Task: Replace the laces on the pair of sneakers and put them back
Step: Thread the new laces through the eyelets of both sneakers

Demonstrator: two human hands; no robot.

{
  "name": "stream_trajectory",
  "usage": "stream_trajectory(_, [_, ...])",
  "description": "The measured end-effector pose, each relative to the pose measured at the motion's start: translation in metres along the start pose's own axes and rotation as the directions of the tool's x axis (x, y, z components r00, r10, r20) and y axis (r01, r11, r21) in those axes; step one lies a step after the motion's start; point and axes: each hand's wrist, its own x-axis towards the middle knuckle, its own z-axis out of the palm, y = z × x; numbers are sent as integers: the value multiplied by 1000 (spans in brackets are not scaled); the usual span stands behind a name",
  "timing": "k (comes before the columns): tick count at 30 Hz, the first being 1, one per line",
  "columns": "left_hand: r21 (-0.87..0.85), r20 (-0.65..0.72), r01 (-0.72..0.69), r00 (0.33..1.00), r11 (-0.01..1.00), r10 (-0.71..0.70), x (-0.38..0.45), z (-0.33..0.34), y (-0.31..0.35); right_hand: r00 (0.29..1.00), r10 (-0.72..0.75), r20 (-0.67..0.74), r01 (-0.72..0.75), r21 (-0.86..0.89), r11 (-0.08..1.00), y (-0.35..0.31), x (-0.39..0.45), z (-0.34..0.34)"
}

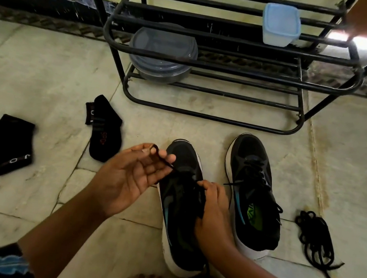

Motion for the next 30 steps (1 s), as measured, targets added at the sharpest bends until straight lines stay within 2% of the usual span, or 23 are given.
stream_trajectory(2, [-14, -27, -27, 999, 1000, 26, -2, 11, 9, 1000, 17, 4, -17, -1, 1000, 1, 0, -1])
stream_trajectory(4, [43, -113, -37, 993, 998, 41, -2, 15, 14, 1000, 28, -3, -28, 1, 1000, 3, 1, -1])
stream_trajectory(5, [162, -172, -33, 983, 986, 62, -2, 16, 13, 999, 32, -13, -32, 2, 999, 3, 2, -1])
stream_trajectory(6, [360, -223, -6, 970, 933, 93, -2, 15, 10, 999, 37, -21, -37, 2, 999, 4, 2, -1])
stream_trajectory(7, [598, -242, 34, 960, 800, 141, -1, 12, 4, 999, 41, -23, -41, -1, 999, 4, 3, -2])
stream_trajectory(8, [804, -218, 69, 958, 591, 184, -1, 8, -4, 999, 43, -19, -43, -7, 999, 3, 3, -1])
stream_trajectory(9, [932, -140, 62, 970, 358, 197, -1, 3, -16, 999, 46, -12, -46, -12, 999, 3, 2, -1])
stream_trajectory(10, [984, -68, 38, 984, 175, 166, -2, 0, -29, 999, 46, -7, -46, -13, 999, 1, 2, -1])
stream_trajectory(11, [997, -39, 32, 993, 67, 113, -3, -3, -41, 999, 40, -8, -40, -10, 999, 0, 2, 0])
stream_trajectory(12, [999, -44, 43, 995, 12, 84, -3, -5, -53, 999, 31, -11, -32, -4, 999, 0, 2, 0])
stream_trajectory(15, [998, -62, 66, 984, -21, 164, 0, -10, -70, 1000, 23, -14, -23, 3, 1000, -1, 1, 1])
stream_trajectory(18, [999, -9, 18, 981, -45, 195, 2, -13, -73, 999, 34, -5, -34, -7, 999, 0, 1, 0])
stream_trajectory(22, [998, -11, -8, 946, 59, 325, 4, -12, -69, 1000, 31, -1, -31, -3, 1000, -2, 2, 1])
stream_trajectory(24, [996, -69, 46, 949, 80, 308, 5, -14, -69, 1000, 28, -2, -28, -1, 1000, -2, 1, 2])
stream_trajectory(27, [996, -77, 83, 966, -14, 247, 7, -16, -70, 999, 41, 5, -41, 9, 999, -3, 2, 3])
stream_trajectory(30, [985, -14, 52, 975, -165, 222, 7, -15, -70, 999, 46, 5, -46, 20, 999, -3, 3, 4])
